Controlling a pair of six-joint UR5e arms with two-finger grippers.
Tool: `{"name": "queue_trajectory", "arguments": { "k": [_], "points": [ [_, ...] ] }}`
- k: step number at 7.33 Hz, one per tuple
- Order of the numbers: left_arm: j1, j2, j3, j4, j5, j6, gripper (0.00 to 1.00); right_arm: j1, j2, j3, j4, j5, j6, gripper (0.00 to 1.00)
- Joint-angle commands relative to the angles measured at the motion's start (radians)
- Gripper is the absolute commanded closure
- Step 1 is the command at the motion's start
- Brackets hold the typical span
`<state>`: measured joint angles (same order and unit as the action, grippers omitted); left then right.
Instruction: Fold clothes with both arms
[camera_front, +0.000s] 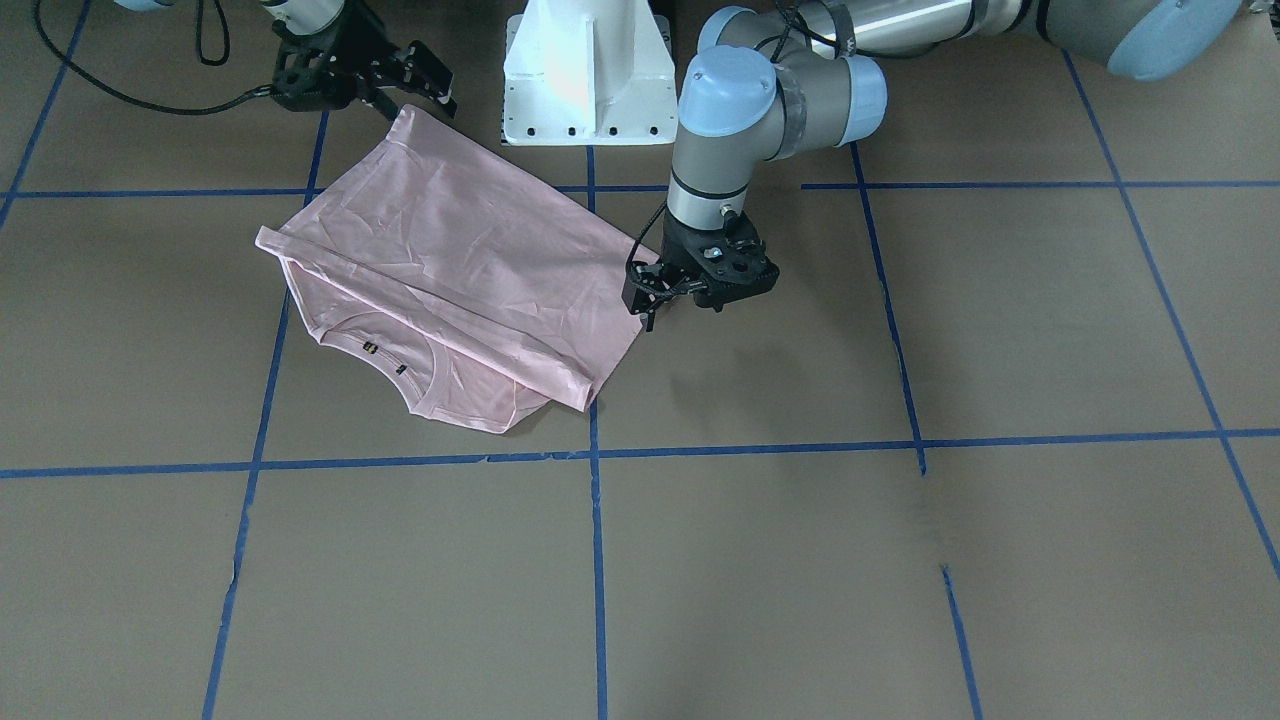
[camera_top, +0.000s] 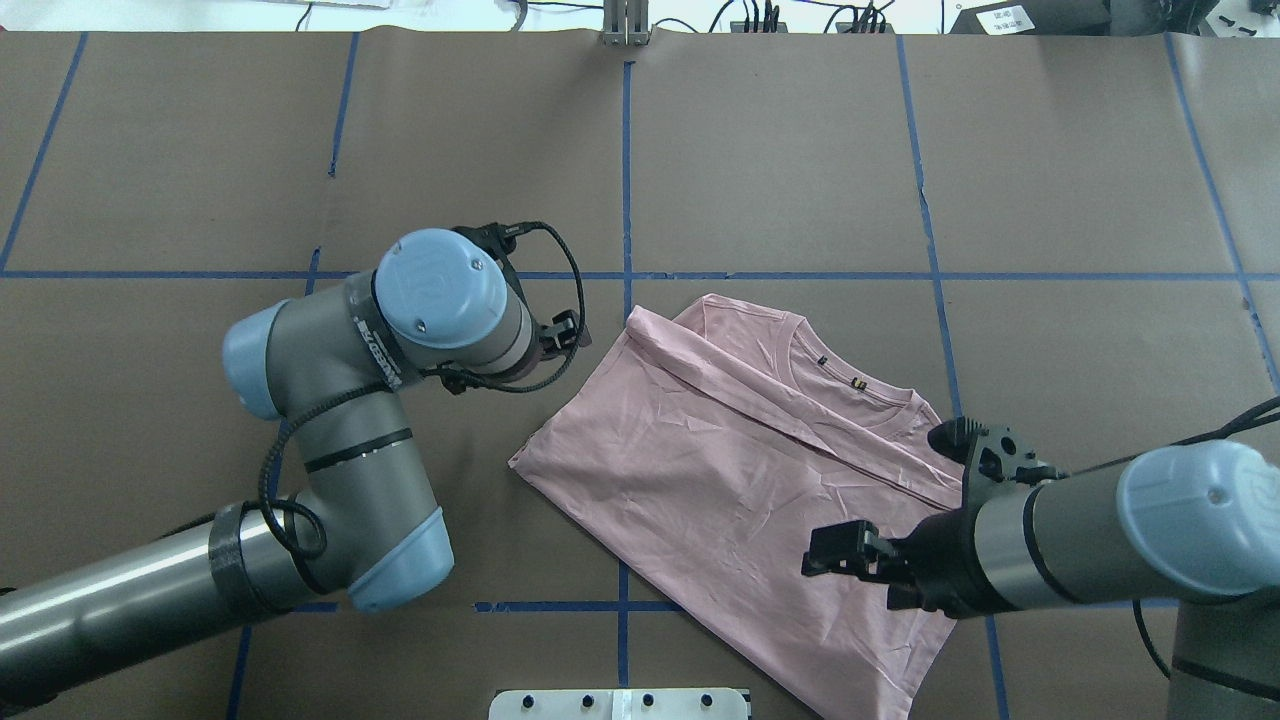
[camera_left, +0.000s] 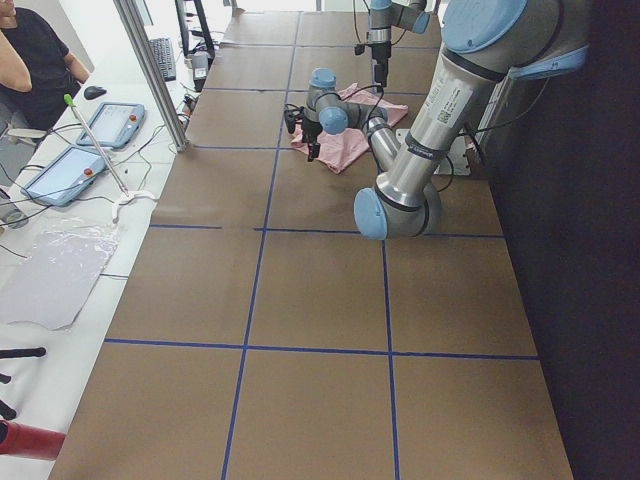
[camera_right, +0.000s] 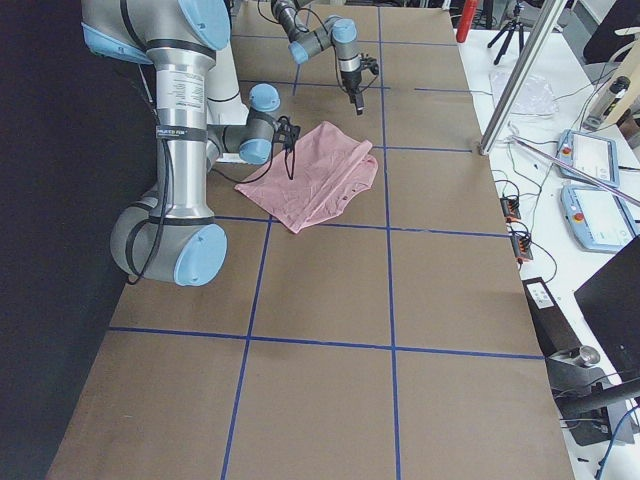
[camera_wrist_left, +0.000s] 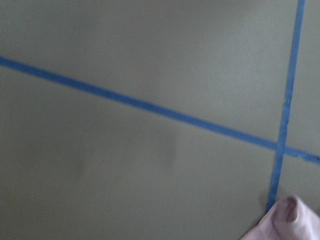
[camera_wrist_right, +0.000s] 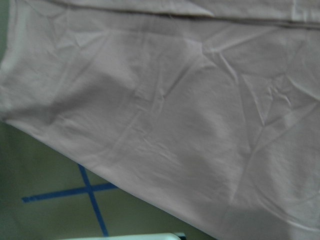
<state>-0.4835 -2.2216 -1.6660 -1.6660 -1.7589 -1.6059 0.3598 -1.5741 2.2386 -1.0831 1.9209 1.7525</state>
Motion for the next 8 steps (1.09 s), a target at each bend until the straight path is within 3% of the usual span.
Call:
{"name": "queue_trajectory", "arguments": {
  "k": [1,4,6,7,8],
  "points": [
    [0.078,0.014,-0.001,0.040,0.010,-0.092,0.03,0.115,0.031,-0.002,0.000,0.001,-0.007,0.00],
    [0.109,0.031,-0.005,0.046,0.035,-0.104,0.06,0.136,0.031,-0.004,0.000,-0.002,-0.007,0.00],
    [0.111,0.033,-0.005,0.046,0.036,-0.115,0.19,0.137,0.031,-0.004,0.000,-0.002,-0.007,0.00],
    [0.111,0.031,-0.006,0.048,0.036,-0.117,0.37,0.139,0.031,-0.002,0.000,0.001,-0.007,0.00],
    [0.111,0.033,-0.006,0.046,0.036,-0.124,0.68,0.139,0.031,-0.002,0.000,0.003,-0.007,0.00]
  ]
}}
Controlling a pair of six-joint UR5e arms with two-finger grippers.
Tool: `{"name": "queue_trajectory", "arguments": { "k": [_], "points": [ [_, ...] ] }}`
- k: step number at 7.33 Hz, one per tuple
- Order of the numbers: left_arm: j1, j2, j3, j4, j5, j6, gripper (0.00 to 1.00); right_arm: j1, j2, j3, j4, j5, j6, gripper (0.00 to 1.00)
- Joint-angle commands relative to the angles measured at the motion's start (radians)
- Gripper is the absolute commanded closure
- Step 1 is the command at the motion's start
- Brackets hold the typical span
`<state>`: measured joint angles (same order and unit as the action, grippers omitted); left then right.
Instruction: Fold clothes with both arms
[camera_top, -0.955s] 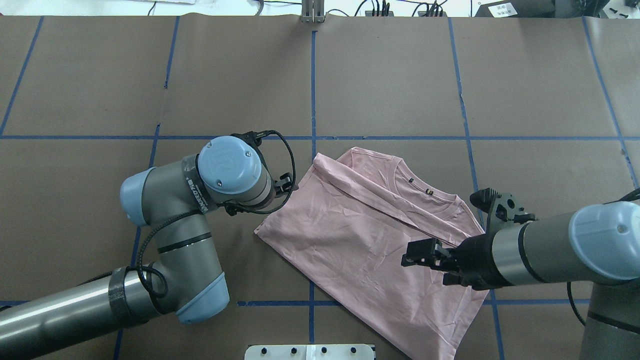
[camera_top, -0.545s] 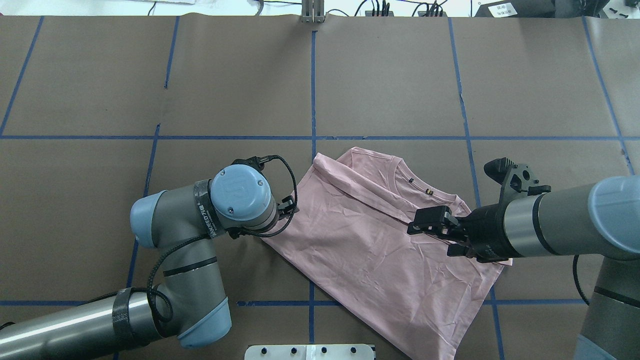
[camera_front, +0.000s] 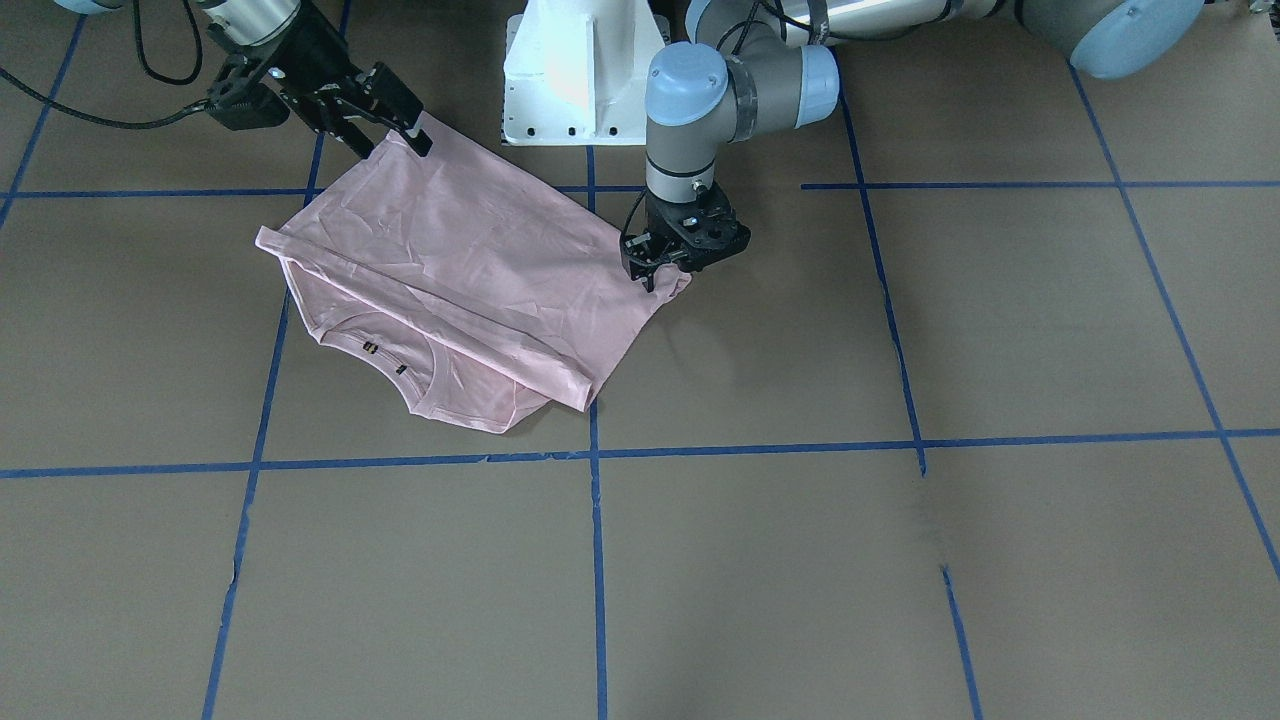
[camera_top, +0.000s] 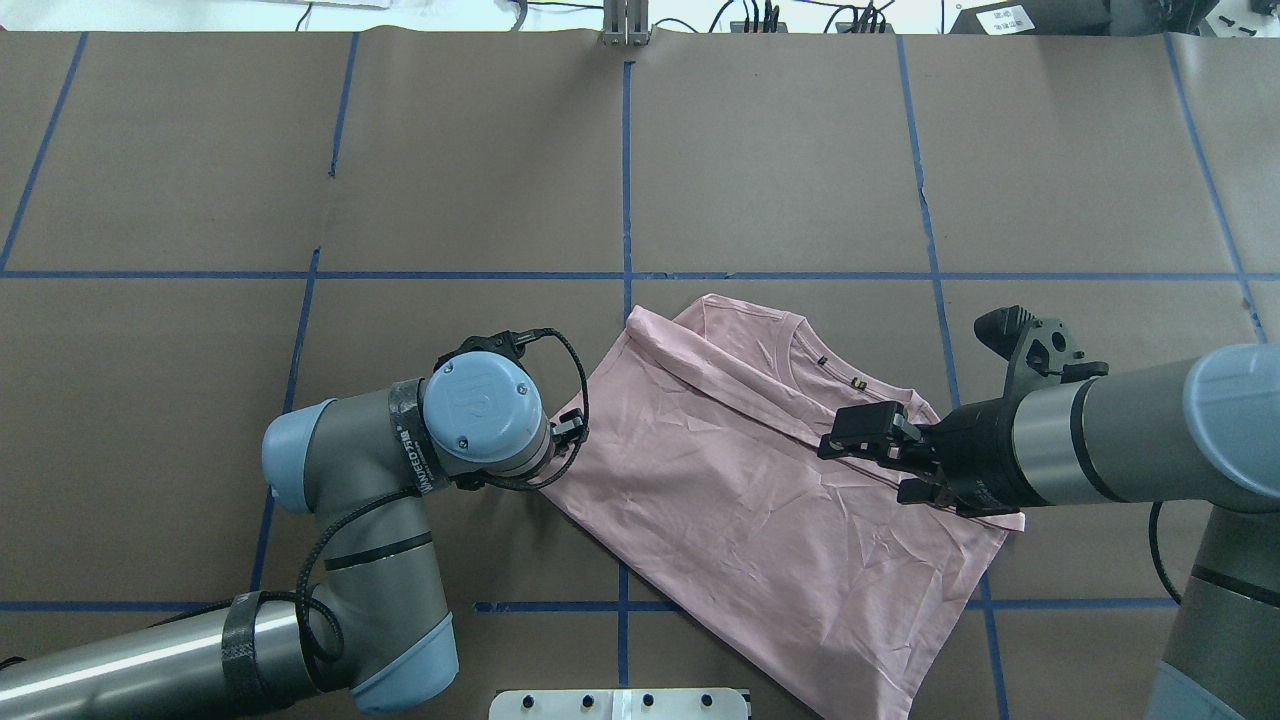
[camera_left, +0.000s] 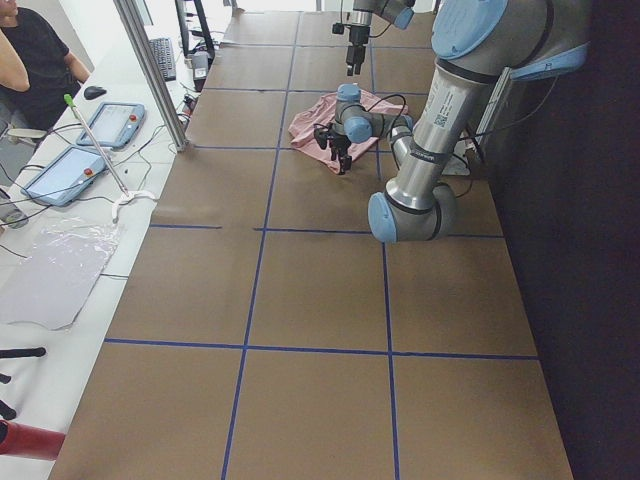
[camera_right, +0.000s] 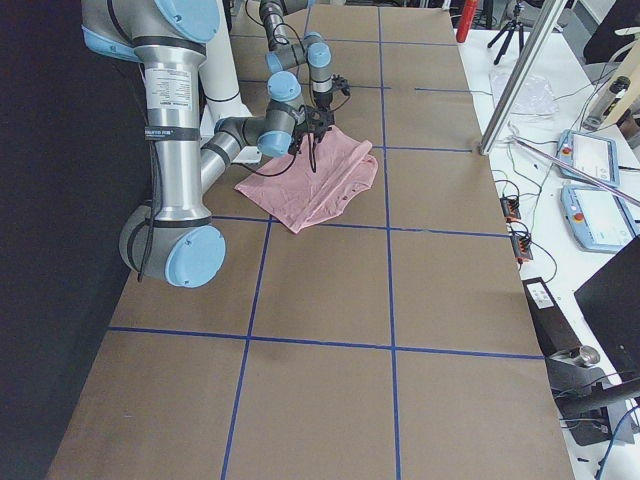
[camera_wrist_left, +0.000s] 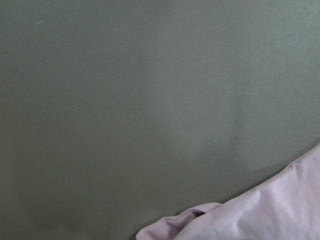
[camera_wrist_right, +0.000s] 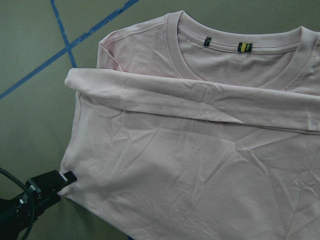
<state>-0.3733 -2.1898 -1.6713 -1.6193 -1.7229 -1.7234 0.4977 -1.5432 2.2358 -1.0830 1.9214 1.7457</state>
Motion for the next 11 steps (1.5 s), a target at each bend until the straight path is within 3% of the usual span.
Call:
{"name": "queue_trajectory", "arguments": {
  "k": [1,2,5,7,9,11],
  "points": [
    [0.001,0.001,-0.001,-0.001,0.000,-0.008,0.95,0.001,0.002,0.001,0.000,0.002,0.000,0.00],
    [0.001,0.001,-0.002,-0.001,-0.001,-0.004,1.00,0.001,0.008,-0.001,0.000,0.001,0.000,0.00],
    [-0.009,0.024,-0.073,0.047,-0.003,0.011,1.00,0.001,0.006,-0.004,0.000,-0.002,0.000,0.00],
    [-0.085,0.024,-0.056,0.059,0.002,0.083,1.00,0.002,0.003,-0.018,0.000,-0.004,0.000,0.00],
    [-0.140,-0.004,0.026,0.030,0.044,0.087,1.00,0.008,0.003,-0.024,0.000,-0.005,0.000,0.00],
    [-0.237,-0.072,0.190,-0.066,0.054,0.144,1.00,0.009,0.005,-0.025,0.000,-0.005,0.002,0.00]
  ]
}}
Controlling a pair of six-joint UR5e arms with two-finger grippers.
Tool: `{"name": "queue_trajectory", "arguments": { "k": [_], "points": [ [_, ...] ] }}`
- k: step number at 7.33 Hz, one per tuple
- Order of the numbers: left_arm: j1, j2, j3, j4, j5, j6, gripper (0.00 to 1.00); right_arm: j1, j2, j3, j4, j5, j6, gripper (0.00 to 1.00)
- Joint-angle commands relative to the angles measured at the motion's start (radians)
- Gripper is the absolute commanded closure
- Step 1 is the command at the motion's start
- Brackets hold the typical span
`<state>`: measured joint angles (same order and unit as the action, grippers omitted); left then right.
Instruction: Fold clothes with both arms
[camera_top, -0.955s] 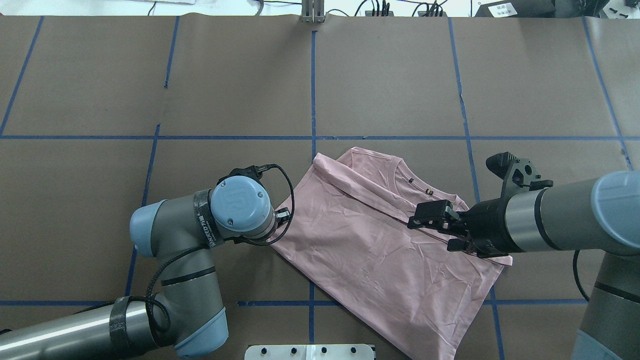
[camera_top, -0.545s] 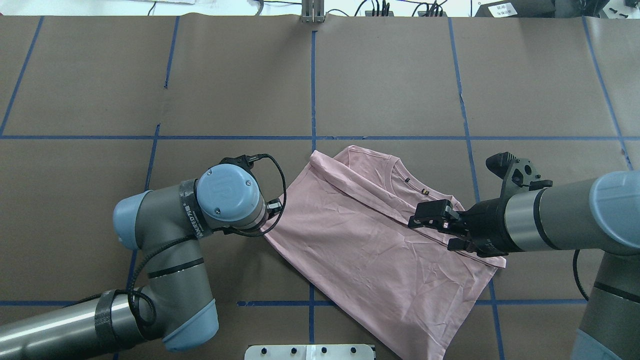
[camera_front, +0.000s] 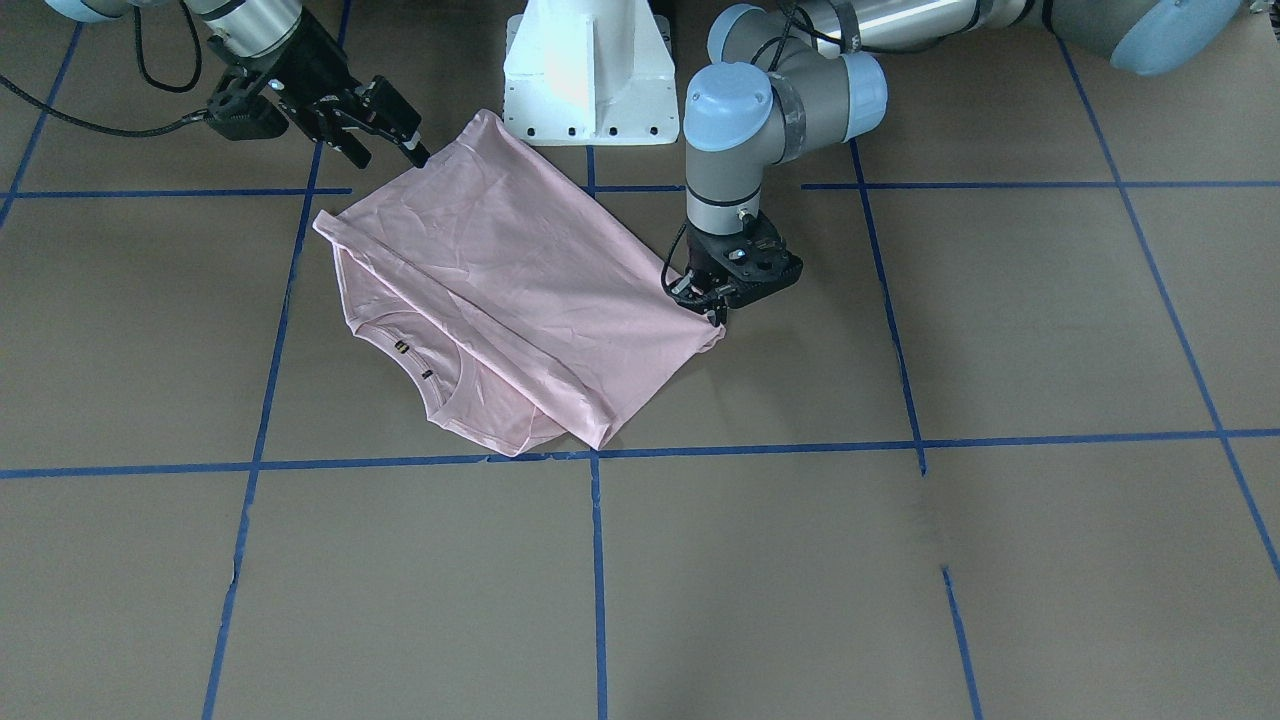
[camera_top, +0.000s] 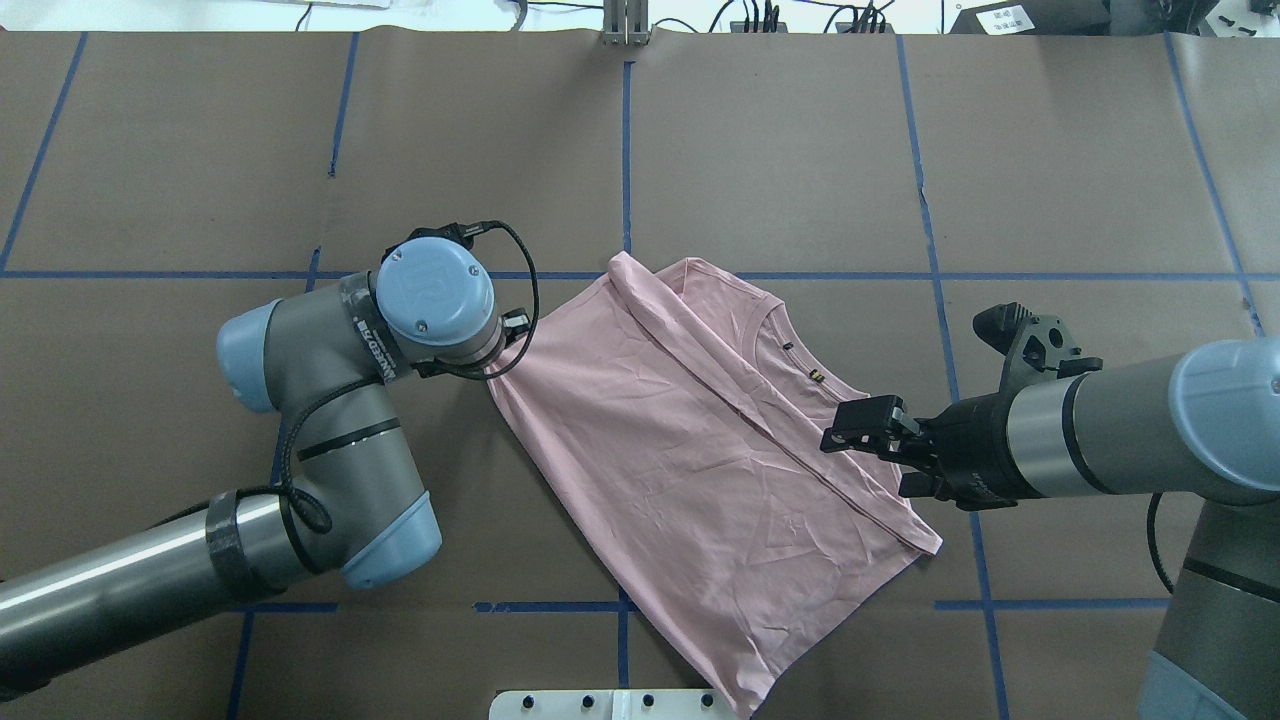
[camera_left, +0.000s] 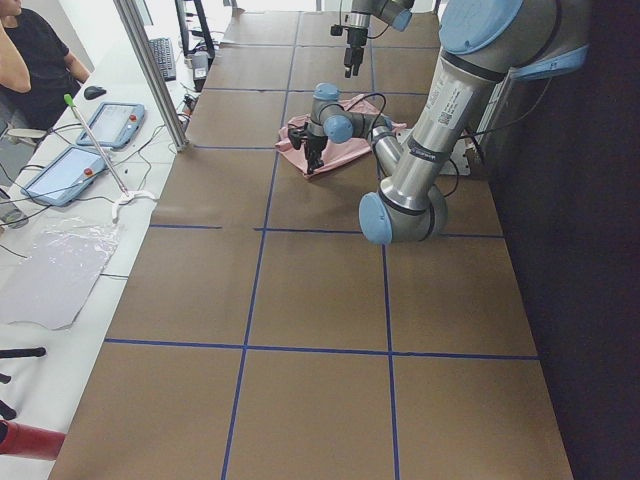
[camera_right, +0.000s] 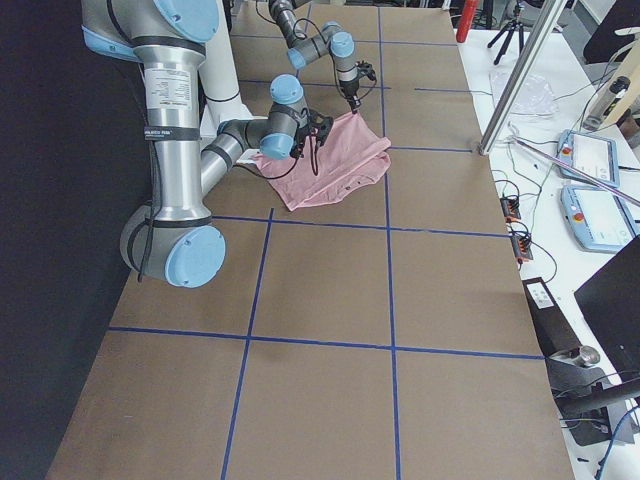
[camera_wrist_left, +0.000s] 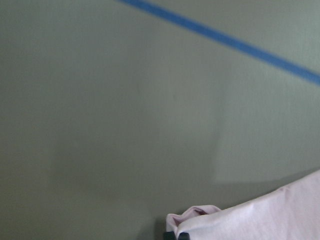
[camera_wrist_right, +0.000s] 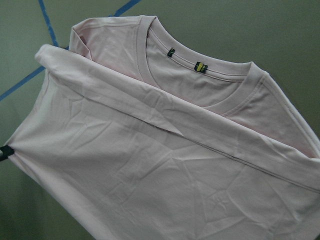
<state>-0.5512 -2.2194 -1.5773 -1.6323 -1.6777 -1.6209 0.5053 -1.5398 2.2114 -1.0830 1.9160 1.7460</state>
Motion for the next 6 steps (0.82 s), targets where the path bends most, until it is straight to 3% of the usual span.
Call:
{"name": "queue_trajectory", "arguments": {
  "k": [1,4,5,6],
  "points": [
    [-0.105,-0.072,0.147,-0.078,0.009,0.086,1.00,0.001,0.001,-0.001,-0.002,0.000,0.001,0.00],
    [-0.163,-0.216,0.357,-0.246,0.039,0.151,1.00,0.012,0.000,-0.006,-0.002,0.000,0.001,0.00],
    [-0.180,-0.252,0.472,-0.362,0.041,0.168,1.00,0.013,0.000,-0.010,-0.002,-0.002,0.003,0.00],
    [-0.188,-0.256,0.526,-0.400,0.082,0.203,1.00,0.013,0.001,-0.016,-0.002,-0.003,0.004,0.00]
  ]
}}
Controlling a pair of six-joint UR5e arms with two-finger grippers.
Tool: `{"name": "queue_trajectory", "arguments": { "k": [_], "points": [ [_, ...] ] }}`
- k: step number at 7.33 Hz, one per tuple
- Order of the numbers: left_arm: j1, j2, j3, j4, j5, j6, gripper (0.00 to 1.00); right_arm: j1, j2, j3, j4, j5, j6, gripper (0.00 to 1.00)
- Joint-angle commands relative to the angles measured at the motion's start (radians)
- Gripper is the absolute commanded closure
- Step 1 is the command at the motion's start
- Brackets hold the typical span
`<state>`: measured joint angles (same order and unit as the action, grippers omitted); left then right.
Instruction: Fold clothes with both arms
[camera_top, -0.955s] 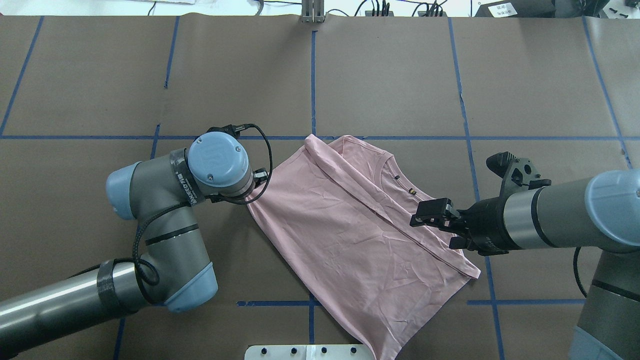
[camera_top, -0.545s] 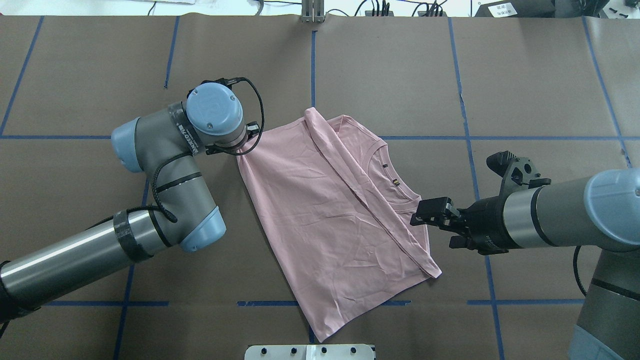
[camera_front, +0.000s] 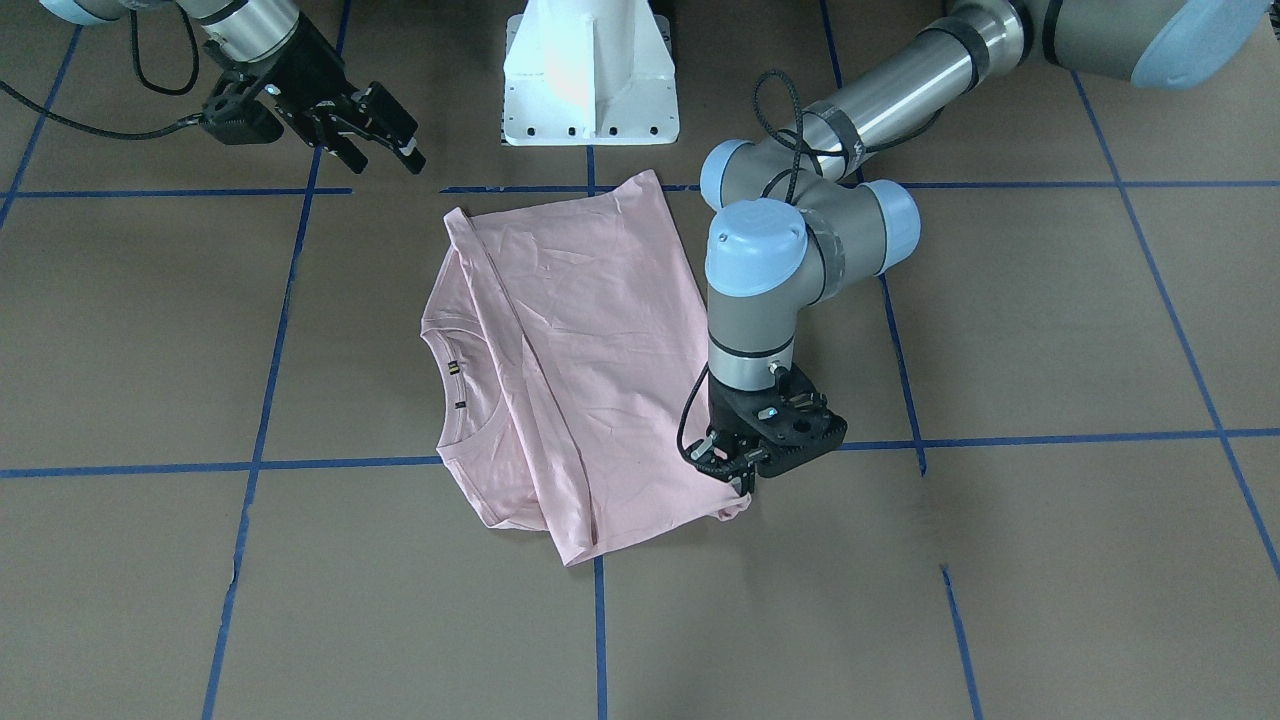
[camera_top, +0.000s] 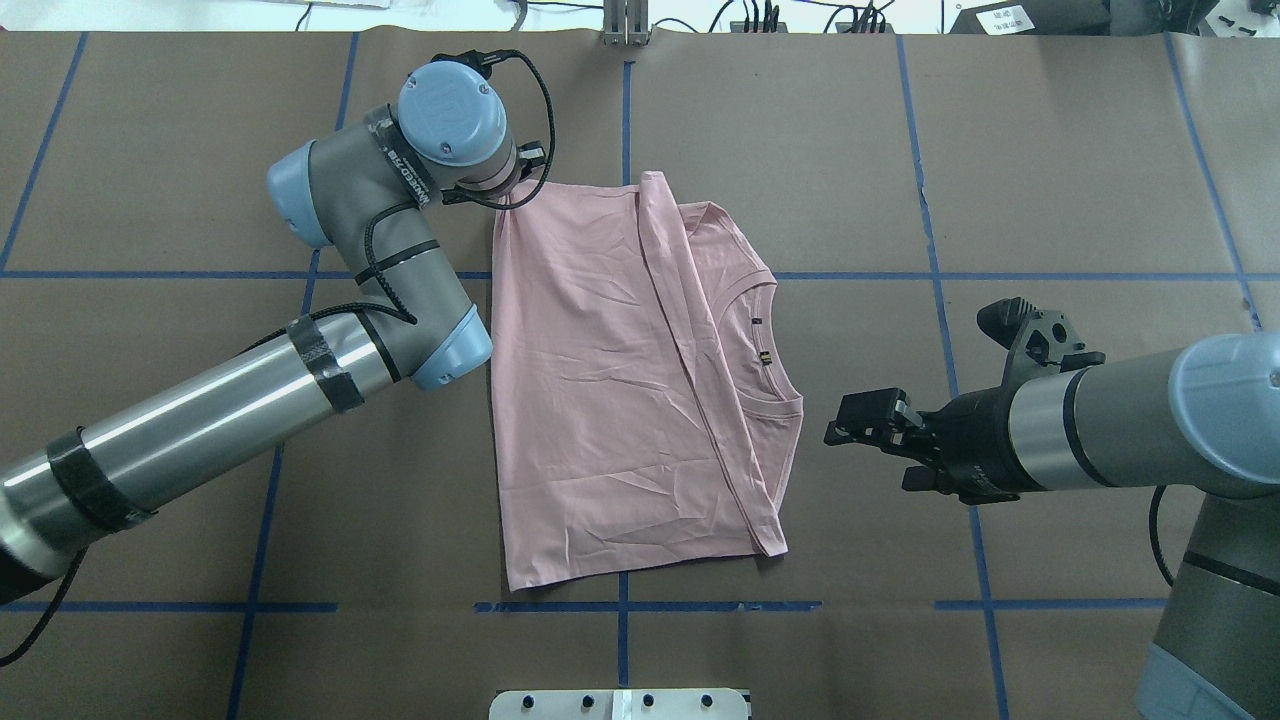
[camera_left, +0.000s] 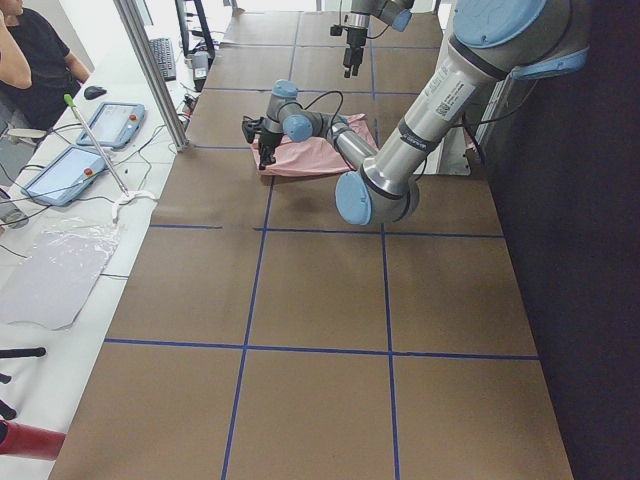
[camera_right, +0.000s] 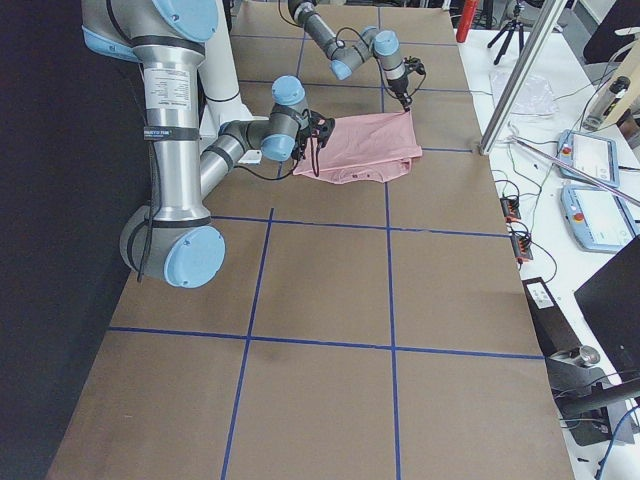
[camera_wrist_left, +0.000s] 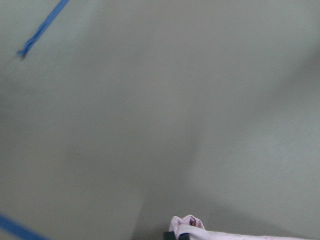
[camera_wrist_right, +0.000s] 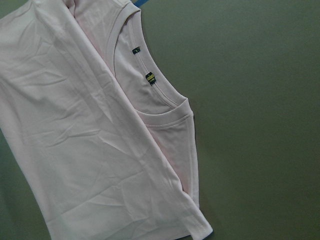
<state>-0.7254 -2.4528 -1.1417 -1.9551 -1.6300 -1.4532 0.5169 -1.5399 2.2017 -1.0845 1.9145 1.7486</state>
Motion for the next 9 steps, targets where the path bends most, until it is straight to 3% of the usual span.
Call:
{"name": "queue_trajectory", "arguments": {
  "k": [1,2,3,4,5,7,9],
  "points": [
    [-0.019,-0.023,0.105,-0.086,0.047,0.046,1.00,0.002,0.003,-0.010,0.000,-0.008,0.003,0.00],
    [-0.019,-0.023,0.106,-0.099,0.048,0.047,0.98,0.002,0.007,-0.010,0.000,-0.009,0.003,0.00],
    [-0.019,-0.021,0.105,-0.099,0.047,0.069,0.01,0.003,0.012,-0.010,0.000,-0.011,0.002,0.00],
    [-0.031,-0.017,0.080,-0.099,0.038,0.085,0.00,0.014,0.014,-0.013,-0.006,-0.012,-0.001,0.00],
    [-0.032,0.027,-0.008,-0.084,0.004,0.083,0.00,0.021,0.014,-0.017,-0.006,-0.028,-0.003,0.00],
    [-0.031,0.249,-0.308,-0.076,-0.099,0.076,0.00,0.019,0.015,-0.026,-0.009,-0.038,-0.004,0.00],
    [-0.003,0.371,-0.537,0.046,-0.181,-0.031,0.00,0.017,0.015,-0.037,-0.011,-0.038,-0.004,0.00]
  ]
}}
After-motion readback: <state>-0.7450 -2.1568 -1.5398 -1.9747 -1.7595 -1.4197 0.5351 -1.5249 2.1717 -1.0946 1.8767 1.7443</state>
